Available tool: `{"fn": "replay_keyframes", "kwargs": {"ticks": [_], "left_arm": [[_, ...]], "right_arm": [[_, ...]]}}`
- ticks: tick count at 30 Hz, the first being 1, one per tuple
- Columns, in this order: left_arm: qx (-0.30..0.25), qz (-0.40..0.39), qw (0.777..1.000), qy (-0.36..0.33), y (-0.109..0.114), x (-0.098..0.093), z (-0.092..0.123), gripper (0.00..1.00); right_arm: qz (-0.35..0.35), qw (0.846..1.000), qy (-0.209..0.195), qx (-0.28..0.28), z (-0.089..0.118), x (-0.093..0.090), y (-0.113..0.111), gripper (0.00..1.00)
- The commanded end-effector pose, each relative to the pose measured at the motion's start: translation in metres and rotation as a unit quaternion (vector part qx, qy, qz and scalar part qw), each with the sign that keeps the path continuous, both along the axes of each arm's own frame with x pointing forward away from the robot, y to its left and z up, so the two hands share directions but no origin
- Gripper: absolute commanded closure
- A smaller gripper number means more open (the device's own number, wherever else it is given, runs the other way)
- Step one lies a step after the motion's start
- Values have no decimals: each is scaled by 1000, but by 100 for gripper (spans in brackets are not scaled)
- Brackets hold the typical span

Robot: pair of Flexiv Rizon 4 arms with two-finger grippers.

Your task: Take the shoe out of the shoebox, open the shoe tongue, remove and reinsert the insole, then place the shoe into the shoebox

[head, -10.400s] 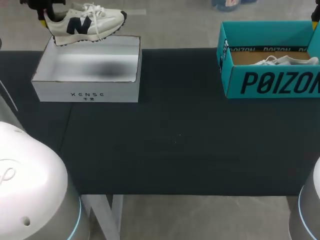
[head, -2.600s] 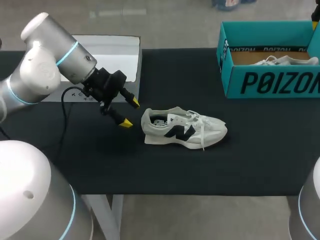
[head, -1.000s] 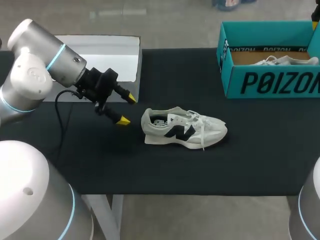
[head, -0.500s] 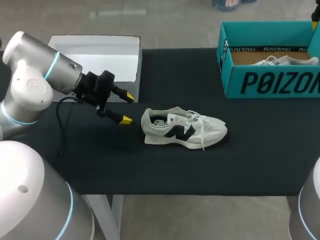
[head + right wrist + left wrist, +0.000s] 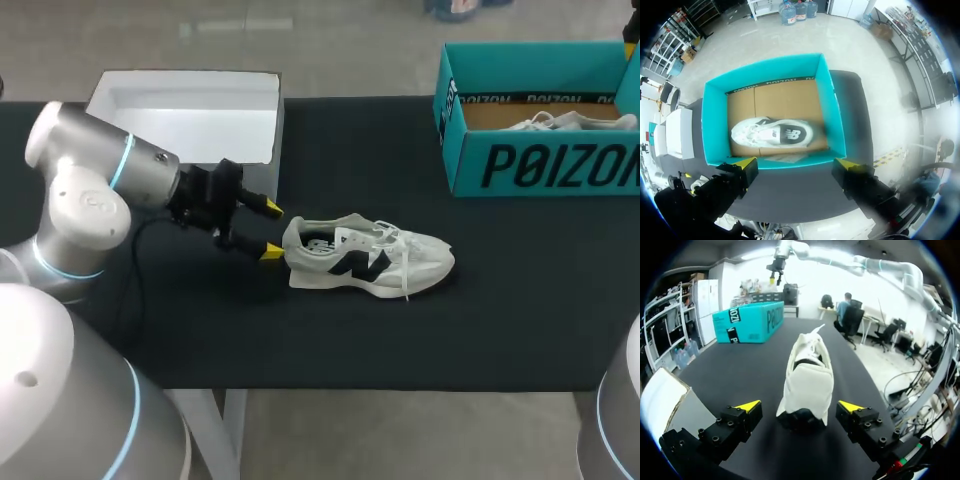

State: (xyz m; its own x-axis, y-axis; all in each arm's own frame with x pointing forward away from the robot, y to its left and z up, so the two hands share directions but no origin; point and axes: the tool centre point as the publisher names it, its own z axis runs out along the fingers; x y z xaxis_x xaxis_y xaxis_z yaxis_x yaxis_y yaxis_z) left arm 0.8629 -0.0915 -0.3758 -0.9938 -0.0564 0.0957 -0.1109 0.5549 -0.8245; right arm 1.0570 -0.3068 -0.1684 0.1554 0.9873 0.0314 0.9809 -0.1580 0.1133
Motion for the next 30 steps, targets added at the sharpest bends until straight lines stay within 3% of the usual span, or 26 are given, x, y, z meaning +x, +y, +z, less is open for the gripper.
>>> {"fn": "replay_keyframes", "kwargs": {"ticks": [1,30], "left_arm": [[-27,-25,999,20,-12,5,-14,0],[-3,-51,998,35,-47,-16,-56,0]], "right_arm": [[0,1000,0,0,0,0,0,0],[0,1000,0,0,0,0,0,0]]}}
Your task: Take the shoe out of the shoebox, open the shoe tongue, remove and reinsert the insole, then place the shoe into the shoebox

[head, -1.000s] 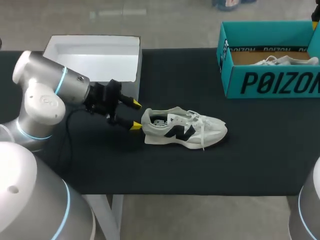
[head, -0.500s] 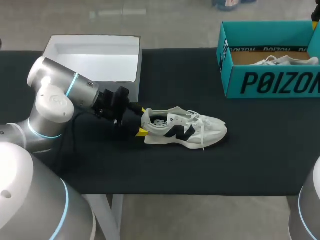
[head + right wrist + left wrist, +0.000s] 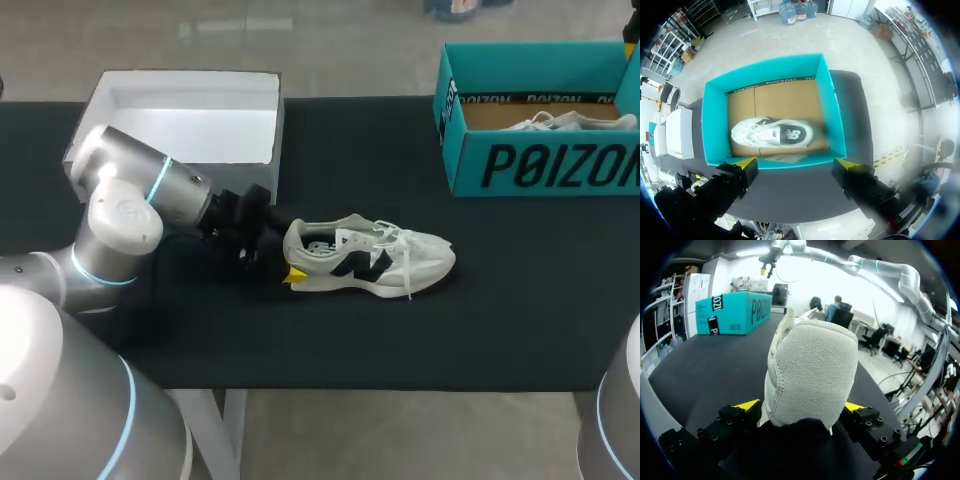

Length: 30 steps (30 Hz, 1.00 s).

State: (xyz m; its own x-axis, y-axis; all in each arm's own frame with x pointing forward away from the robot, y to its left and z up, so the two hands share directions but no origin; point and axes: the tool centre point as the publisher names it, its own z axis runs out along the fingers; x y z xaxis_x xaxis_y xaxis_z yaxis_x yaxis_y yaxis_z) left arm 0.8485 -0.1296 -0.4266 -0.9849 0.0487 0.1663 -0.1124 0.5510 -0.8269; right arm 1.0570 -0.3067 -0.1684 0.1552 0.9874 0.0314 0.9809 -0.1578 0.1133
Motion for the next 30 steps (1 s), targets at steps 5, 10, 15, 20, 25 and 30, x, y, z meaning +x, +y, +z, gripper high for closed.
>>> {"fn": "replay_keyframes", "kwargs": {"ticks": [5,10,15,20,25,30], "left_arm": [[16,18,1000,-10,-14,2,-10,0],[20,38,999,-13,-14,7,-13,0],[22,35,999,-20,-14,11,-10,12],[22,2,999,-24,-13,15,-8,75],[32,-29,999,-32,-12,17,-7,100],[30,-22,999,-31,-12,17,-6,100]], "right_arm": [[-1,1000,0,0,0,0,0,0],[-1,1000,0,0,0,0,0,0],[-1,1000,0,0,0,0,0,0],[-1,1000,0,0,0,0,0,0],[-1,1000,0,0,0,0,0,0],[-1,1000,0,0,0,0,0,0]]}}
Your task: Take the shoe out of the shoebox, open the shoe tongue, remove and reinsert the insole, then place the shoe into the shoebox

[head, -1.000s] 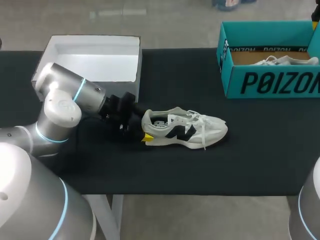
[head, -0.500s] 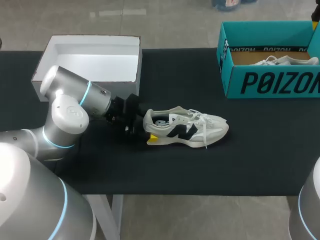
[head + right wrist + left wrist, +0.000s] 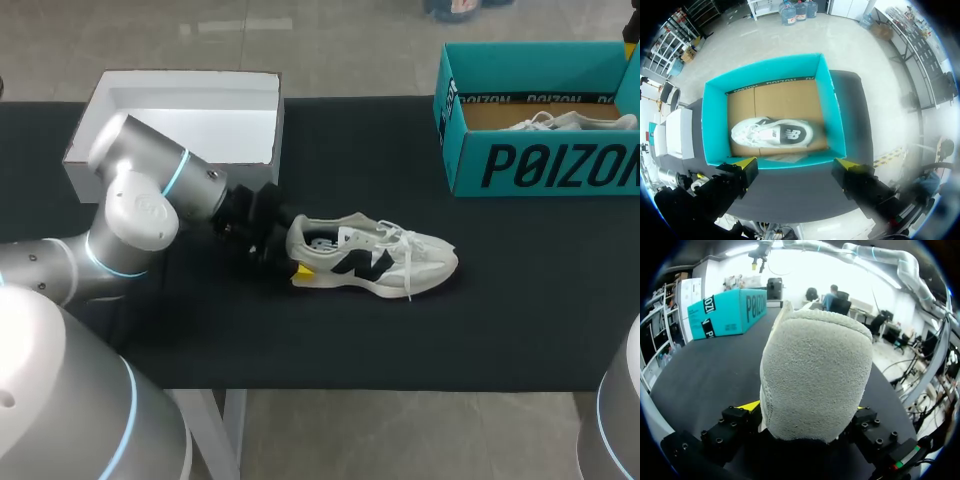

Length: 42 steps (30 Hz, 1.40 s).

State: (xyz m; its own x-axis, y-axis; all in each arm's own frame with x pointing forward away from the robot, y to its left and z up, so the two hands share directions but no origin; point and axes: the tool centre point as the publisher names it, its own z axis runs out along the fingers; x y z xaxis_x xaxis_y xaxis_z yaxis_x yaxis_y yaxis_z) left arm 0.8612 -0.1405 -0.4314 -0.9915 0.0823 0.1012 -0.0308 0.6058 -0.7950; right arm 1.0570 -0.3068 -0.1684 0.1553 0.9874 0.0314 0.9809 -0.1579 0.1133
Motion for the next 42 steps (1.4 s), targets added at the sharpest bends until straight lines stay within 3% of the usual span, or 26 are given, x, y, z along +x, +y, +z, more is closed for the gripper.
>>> {"fn": "replay_keyframes", "kwargs": {"ticks": [1,19,23,27,33,35,42], "left_arm": [[-3,-1,1000,5,-1,3,-1,100],[-10,1,1000,7,-3,-2,-1,100],[-10,1,1000,7,-3,-2,-1,100],[-10,1,1000,7,-3,-2,-1,100],[-10,1,1000,7,-3,-2,-1,100],[-10,1,1000,7,-3,-2,-1,100],[-10,1,1000,7,-3,-2,-1,100]], "right_arm": [[0,1000,0,0,0,0,0,0],[0,1000,0,0,0,0,0,0],[15,1000,-1,-24,6,-7,29,0],[26,999,2,-34,5,-24,66,0],[15,999,28,37,-10,-55,120,0],[59,995,45,62,-20,-66,146,0],[59,995,45,62,-20,-66,146,0]]}}
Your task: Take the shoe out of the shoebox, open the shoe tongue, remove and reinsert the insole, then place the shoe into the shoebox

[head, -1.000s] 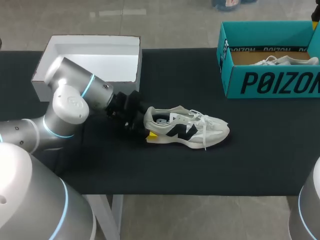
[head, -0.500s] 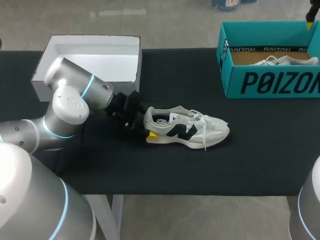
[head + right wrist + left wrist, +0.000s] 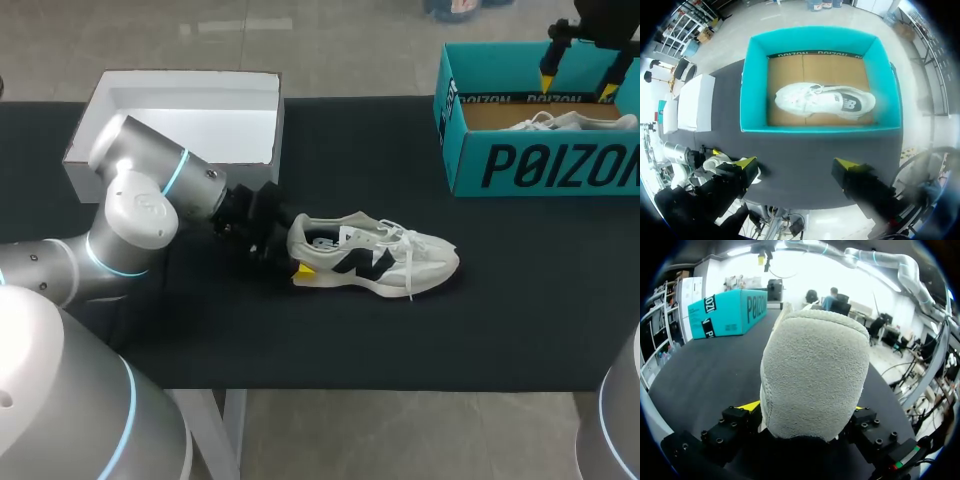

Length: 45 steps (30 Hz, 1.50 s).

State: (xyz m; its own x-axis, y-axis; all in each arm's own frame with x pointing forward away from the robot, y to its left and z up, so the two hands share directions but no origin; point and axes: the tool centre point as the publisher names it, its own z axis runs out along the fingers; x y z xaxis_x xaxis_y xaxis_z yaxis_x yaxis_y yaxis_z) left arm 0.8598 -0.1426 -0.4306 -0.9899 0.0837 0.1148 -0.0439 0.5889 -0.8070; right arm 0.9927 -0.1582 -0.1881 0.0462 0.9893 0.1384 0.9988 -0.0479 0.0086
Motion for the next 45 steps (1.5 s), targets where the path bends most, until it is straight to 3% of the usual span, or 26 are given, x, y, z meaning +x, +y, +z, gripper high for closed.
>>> {"fn": "replay_keyframes", "kwargs": {"ticks": [1,13,18,19,27,33,36,45], "left_arm": [[0,0,1000,0,-1,-1,-2,100],[0,0,1000,0,-1,-1,-2,100],[0,0,1000,0,-1,-1,-2,100],[0,0,1000,0,-1,-1,-2,100],[0,0,1000,0,-1,-1,-2,100],[0,0,1000,0,-1,-1,-2,100],[0,0,1000,0,-1,-1,-2,100],[0,0,1000,0,-1,-1,-2,100]], "right_arm": [[0,1000,-1,3,0,-1,-3,0],[14,1000,1,-6,0,-5,5,0],[36,998,-13,-46,1,-38,49,0],[37,999,-16,-33,1,-45,56,0],[-20,997,-64,-49,-6,-107,121,0],[-25,995,-88,32,-33,-157,164,0],[12,995,-62,83,-46,-176,189,0],[12,995,-62,83,-46,-176,189,0]]}}
